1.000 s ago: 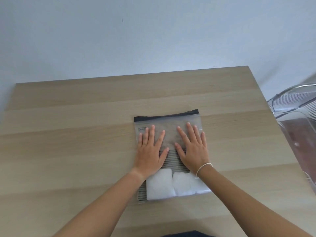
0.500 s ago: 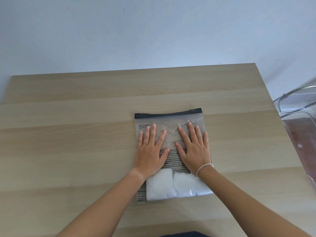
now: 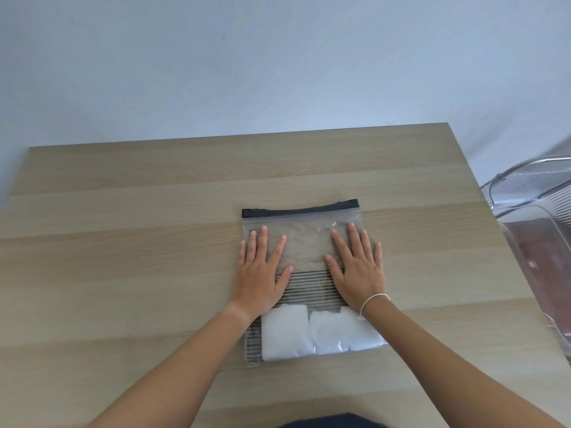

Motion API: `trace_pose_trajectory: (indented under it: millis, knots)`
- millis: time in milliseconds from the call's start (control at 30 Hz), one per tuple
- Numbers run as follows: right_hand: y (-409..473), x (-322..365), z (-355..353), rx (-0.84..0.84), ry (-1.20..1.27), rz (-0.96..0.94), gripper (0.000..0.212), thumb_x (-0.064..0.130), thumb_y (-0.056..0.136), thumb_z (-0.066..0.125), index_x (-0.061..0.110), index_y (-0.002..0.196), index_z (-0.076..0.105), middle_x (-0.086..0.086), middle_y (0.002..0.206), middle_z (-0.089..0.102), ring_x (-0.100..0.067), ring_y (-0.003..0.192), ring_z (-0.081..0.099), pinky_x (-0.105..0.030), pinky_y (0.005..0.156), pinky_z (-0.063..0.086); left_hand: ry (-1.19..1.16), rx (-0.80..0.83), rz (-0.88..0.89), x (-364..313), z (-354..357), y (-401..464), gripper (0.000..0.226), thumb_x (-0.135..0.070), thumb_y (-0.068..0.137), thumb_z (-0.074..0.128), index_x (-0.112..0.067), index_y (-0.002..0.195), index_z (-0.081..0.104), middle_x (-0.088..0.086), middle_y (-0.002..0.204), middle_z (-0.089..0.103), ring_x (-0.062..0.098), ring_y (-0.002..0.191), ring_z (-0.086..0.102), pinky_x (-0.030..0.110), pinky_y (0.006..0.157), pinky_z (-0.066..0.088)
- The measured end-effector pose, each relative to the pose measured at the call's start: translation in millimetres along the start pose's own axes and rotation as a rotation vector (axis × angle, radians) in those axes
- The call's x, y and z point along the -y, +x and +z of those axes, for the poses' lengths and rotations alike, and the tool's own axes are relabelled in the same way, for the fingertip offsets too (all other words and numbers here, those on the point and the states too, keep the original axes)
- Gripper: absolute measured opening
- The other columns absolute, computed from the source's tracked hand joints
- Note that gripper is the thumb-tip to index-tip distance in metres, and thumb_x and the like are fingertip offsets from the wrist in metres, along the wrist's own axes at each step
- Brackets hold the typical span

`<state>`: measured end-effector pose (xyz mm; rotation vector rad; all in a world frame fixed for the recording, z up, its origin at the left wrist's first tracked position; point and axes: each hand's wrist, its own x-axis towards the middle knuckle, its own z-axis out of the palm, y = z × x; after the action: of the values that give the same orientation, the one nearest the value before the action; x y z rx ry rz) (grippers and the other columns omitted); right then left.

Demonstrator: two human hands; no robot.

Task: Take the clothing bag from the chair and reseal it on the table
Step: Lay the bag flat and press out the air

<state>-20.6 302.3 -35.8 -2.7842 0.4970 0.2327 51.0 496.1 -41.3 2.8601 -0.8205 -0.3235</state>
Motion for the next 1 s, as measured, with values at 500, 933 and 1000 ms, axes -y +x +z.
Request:
trace_pose_trajectory:
  millis: [500, 933, 1000]
  knots:
    - [-79.7, -22.1, -26.3, -0.053, 0.385, 0.296, 0.049, 0.029, 0.087, 0.052, 0.023, 0.134, 0.038, -0.007, 0.12, 0.049, -0.024, 0.098, 0.053, -0.031, 0.078, 0.044, -0.486, -0.191, -0.344, -13.7, -29.2, -17.8, 0.056, -0.014, 0.089, 0.049, -0.012, 0.142, 0.032, 0.019, 0.135, 0.041, 0.034, 0.128, 0.035, 0.039, 0.108, 0.025]
    - [-96.4, -84.6, -51.7, -0.278, 0.755, 0.464, 0.044, -0.006, 0.084, 0.041, 0.016, 0.119, 0.057, -0.005, 0.093, 0.05, -0.016, 0.075, 0.049, -0.024, 0.068, 0.037, -0.788, -0.182, -0.29, -82.1, -40.3, 18.8, 0.044, -0.001, 0.09, 0.039, -0.013, 0.131, 0.052, 0.01, 0.114, 0.05, 0.027, 0.1, 0.053, 0.026, 0.084, 0.036]
    - [-92.5, -109.2, -70.6, -0.361, 0.728, 0.453, 0.043, -0.006, 0.084, 0.041, 0.016, 0.118, 0.058, -0.004, 0.093, 0.05, -0.018, 0.078, 0.049, -0.026, 0.072, 0.037, -0.817, -0.181, -0.21, -108.2, -46.4, 30.1, 0.043, -0.003, 0.092, 0.04, -0.014, 0.132, 0.05, 0.009, 0.122, 0.05, 0.018, 0.094, 0.051, 0.025, 0.085, 0.036]
